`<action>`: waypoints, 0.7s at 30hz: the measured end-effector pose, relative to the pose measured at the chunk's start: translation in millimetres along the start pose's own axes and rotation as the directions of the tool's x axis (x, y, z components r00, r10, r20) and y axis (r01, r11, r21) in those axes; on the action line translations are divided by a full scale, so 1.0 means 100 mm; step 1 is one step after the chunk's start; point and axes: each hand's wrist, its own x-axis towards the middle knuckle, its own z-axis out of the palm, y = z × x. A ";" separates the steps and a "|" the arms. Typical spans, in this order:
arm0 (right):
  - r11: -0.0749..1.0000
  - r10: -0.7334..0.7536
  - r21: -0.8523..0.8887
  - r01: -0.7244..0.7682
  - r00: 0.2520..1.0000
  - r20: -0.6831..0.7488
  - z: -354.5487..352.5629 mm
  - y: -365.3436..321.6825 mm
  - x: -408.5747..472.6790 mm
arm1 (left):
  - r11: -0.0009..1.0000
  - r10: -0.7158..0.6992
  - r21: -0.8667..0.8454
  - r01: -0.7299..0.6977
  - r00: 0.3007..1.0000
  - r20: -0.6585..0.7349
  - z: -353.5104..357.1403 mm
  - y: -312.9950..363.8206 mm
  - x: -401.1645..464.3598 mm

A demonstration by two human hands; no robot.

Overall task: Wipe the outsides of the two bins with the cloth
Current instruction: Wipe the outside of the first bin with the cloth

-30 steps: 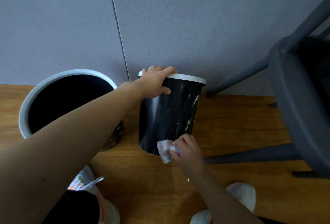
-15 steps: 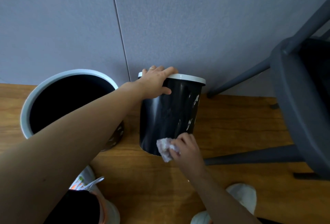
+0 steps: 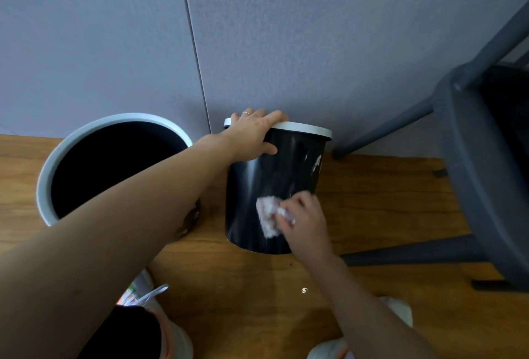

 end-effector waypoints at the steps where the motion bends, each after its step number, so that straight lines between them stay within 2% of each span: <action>1: 0.999 -0.031 -0.013 0.032 0.999 0.035 0.05 0.02 -0.14 | 1.000 0.001 -0.004 -0.001 1.000 0.001 0.00 -0.01 0.00; 5: 0.986 -0.149 -0.051 0.156 0.982 0.117 0.09 0.08 -0.29 | 1.000 0.026 -0.005 -0.026 1.000 -0.003 0.01 -0.02 0.00; 9: 0.998 0.049 0.040 -0.046 0.997 -0.051 -0.09 0.05 0.17 | 1.000 -0.002 0.002 0.002 1.000 -0.006 0.01 -0.02 0.00; 13: 1.000 0.010 0.030 -0.007 0.994 -0.110 -0.19 0.06 0.47 | 1.000 0.003 -0.002 -0.003 1.000 -0.001 0.01 -0.01 0.00; 17: 1.000 0.005 0.001 -0.006 0.999 0.045 -0.02 0.08 -0.03 | 1.000 0.003 -0.008 -0.003 1.000 -0.009 0.01 -0.04 0.02; 21: 0.995 -0.093 -0.030 0.097 0.987 0.130 0.13 0.12 -0.52 | 0.999 0.035 -0.021 -0.035 0.999 -0.001 0.03 -0.04 0.03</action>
